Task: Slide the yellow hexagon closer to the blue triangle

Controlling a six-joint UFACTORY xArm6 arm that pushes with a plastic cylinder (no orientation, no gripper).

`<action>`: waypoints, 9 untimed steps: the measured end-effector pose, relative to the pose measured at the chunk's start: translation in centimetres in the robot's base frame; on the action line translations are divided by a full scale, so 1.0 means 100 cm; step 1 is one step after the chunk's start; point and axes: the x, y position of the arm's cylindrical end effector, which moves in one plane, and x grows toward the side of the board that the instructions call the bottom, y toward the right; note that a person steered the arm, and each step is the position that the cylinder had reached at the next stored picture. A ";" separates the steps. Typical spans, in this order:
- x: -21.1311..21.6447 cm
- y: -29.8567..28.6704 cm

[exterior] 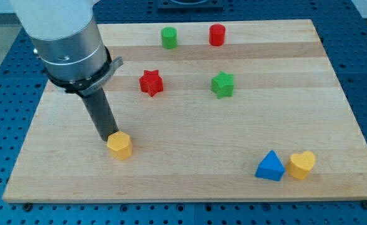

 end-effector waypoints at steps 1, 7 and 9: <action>0.011 -0.002; 0.045 -0.012; 0.044 0.050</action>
